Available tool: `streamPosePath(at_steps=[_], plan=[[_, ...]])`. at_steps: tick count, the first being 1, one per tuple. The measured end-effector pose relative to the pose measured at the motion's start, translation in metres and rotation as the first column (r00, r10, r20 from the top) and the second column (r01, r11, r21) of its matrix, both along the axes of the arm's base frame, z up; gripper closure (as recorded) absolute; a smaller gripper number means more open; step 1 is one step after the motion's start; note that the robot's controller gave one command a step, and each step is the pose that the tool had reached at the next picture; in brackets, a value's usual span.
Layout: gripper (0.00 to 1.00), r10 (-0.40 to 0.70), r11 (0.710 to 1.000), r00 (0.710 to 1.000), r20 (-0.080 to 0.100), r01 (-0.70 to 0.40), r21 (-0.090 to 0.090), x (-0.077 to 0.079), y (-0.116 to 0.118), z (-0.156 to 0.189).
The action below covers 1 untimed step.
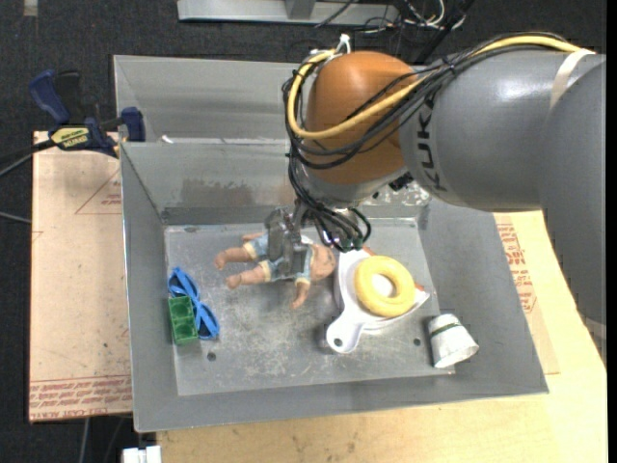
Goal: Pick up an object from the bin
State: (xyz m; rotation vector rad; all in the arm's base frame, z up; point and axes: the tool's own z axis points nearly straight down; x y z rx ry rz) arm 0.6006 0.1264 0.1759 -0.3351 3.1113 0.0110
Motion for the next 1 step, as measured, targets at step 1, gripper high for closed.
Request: streamPosePath(at_steps=[1], plan=[[1.00,0.004,1.000,1.000,-0.031,-0.004,-0.004,-0.0026,-0.0022,0.0080]])
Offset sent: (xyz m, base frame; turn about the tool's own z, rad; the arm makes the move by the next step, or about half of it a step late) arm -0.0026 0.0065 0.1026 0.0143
